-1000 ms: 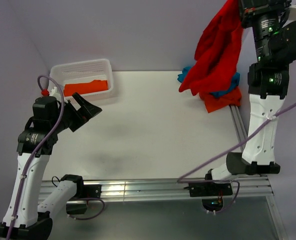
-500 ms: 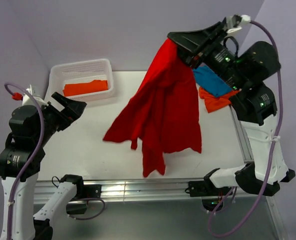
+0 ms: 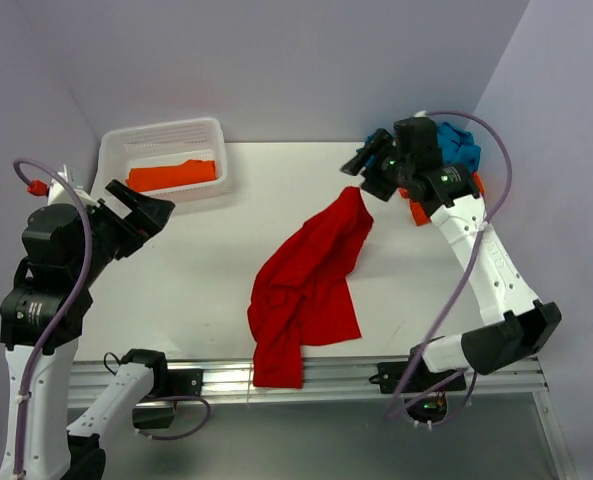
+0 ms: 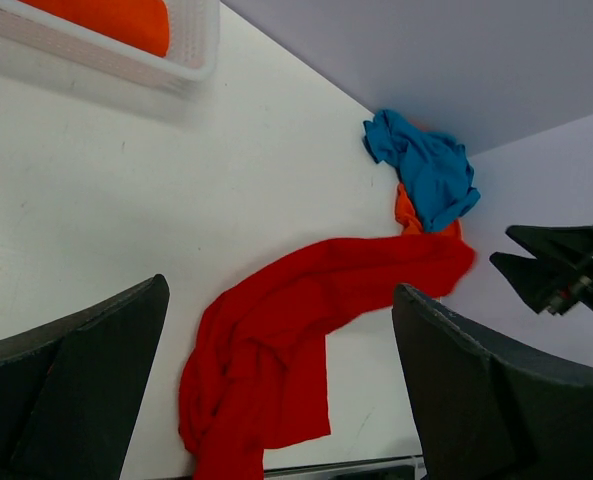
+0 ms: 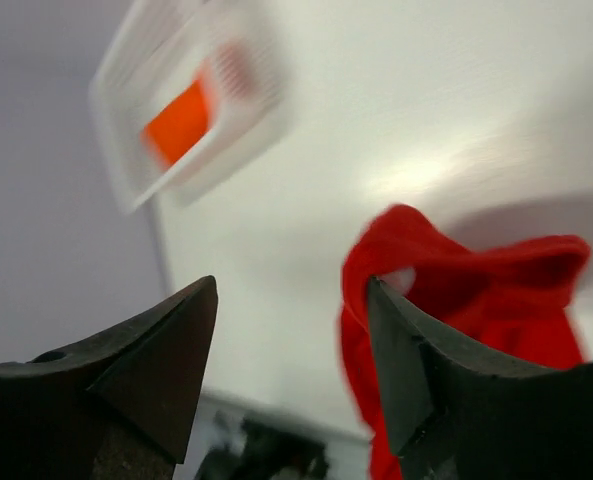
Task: Roll the t-shirts
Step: Move the tshirt to the center of the board
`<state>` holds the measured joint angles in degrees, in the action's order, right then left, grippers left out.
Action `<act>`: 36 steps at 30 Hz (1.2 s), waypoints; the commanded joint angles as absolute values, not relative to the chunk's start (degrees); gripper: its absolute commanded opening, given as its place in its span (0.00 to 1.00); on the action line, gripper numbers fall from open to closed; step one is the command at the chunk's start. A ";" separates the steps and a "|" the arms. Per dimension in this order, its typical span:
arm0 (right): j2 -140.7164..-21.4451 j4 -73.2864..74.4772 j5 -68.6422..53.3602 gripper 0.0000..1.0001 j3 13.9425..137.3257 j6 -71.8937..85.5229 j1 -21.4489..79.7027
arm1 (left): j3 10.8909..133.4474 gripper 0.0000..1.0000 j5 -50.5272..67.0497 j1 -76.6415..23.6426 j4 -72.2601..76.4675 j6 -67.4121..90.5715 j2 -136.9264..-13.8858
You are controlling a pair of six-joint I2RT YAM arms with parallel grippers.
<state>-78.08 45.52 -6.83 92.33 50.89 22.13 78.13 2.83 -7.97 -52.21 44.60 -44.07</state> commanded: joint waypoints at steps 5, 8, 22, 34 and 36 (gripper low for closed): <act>-92.43 52.51 2.12 0.71 95.51 41.06 8.61 | 71.13 1.00 13.70 -8.09 -46.15 45.26 -46.84; -98.61 57.30 0.27 0.70 98.88 39.91 10.01 | 65.50 1.00 16.00 -8.26 -41.33 45.88 -47.63; -114.85 45.62 11.68 0.22 97.38 45.52 1.59 | 52.03 0.99 11.78 -22.66 -32.70 52.38 -59.41; -141.05 49.91 15.31 0.17 125.57 54.65 -4.47 | 53.96 0.99 13.27 -29.88 -32.25 52.38 -68.63; -144.64 50.10 12.66 0.15 131.64 56.59 -6.93 | 53.96 1.00 13.97 -29.97 -32.52 52.12 -69.60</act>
<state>-140.55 49.32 12.71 124.62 51.83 -3.16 51.75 12.73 -29.61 -33.65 53.12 -68.47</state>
